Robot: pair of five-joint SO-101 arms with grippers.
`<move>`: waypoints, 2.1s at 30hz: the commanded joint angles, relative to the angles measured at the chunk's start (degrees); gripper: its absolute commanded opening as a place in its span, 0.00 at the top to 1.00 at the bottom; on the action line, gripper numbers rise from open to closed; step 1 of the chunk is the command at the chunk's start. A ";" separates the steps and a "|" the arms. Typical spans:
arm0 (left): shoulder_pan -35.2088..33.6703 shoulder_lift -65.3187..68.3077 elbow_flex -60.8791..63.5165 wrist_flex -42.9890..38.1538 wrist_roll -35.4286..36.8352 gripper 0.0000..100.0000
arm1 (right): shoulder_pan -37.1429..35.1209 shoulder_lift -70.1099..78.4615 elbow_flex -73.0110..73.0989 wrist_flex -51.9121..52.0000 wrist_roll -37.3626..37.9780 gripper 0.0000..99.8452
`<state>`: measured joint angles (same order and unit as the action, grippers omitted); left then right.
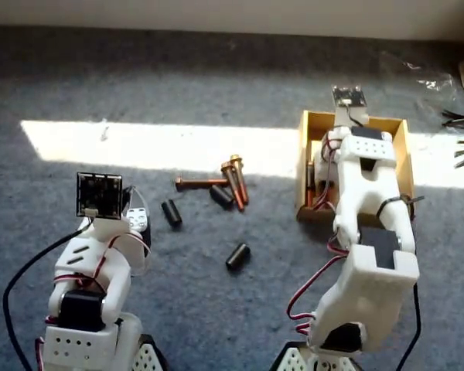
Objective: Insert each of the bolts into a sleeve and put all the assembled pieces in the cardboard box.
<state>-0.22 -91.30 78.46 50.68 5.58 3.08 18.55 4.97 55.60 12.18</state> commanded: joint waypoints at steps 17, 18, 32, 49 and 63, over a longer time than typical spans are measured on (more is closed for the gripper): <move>-0.75 -0.04 -0.31 -1.76 0.18 0.99 | 0.13 -1.71 -3.21 0.13 0.00 0.72; -0.75 -0.04 -0.31 -1.76 0.18 0.99 | 0.13 -2.77 -3.21 0.13 0.00 0.72; -4.26 -0.40 -0.13 -2.11 0.35 0.99 | -6.29 -28.44 -1.10 8.40 0.00 0.73; -5.85 -0.57 0.22 -2.11 0.18 0.99 | -24.13 -41.27 -0.92 13.67 3.34 0.87; -9.54 -0.57 0.31 -2.02 0.09 0.99 | -37.76 -42.51 9.36 11.82 12.57 0.99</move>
<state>-7.43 -91.30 79.34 49.80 5.58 -32.35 -22.59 13.14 69.14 20.00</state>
